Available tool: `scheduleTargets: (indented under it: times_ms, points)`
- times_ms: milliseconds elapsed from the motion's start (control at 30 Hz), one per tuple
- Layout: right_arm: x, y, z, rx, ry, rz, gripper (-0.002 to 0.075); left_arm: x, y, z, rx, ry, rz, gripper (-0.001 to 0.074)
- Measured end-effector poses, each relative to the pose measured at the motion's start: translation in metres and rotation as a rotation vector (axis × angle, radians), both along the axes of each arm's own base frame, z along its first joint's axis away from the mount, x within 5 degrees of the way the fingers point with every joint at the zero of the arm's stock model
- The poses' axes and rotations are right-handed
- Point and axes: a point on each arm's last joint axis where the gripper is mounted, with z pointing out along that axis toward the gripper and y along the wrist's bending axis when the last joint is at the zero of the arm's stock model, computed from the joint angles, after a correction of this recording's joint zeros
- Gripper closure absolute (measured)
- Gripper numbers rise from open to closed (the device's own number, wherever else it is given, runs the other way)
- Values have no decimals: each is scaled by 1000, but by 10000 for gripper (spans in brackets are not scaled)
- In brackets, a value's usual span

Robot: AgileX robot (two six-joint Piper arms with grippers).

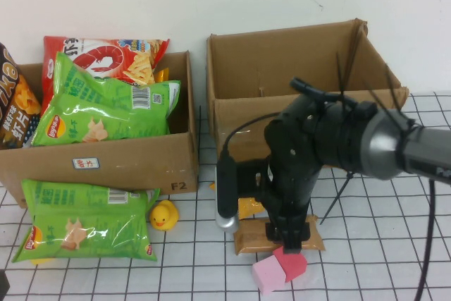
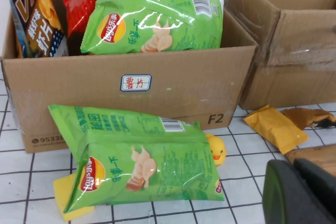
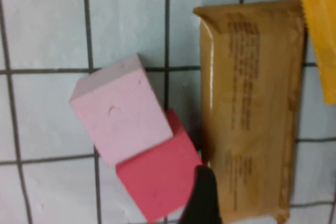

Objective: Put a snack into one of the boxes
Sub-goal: Pick up the biscuit

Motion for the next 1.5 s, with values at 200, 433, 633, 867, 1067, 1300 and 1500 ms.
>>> scheduleTargets:
  times_ms: [200, 433, 633, 867, 1067, 1300, 1500]
  points:
    - [3, 3, -16, -12, 14, 14, 180, 0, 0, 0, 6, -4, -6, 736]
    - [8, 1, -31, 21, 80, -18, 180, 0, 0, 0, 4, -3, -6, 736]
    - [14, -5, -33, 74, 125, -42, 180, 0, 0, 0, 4, -3, -6, 736]
    - [20, -7, -37, 99, 158, -37, 180, 0, 0, 0, 4, -3, -6, 736]
    - [31, 0, -41, 113, 178, -47, 180, 0, 0, 0, 8, -4, -7, 736]
    - [34, 7, -48, 129, 226, -63, 181, 0, 0, 0, 10, -5, -8, 736]
    - [33, 11, -40, 121, 304, -64, 181, 0, 0, 0, 8, -5, -8, 736]
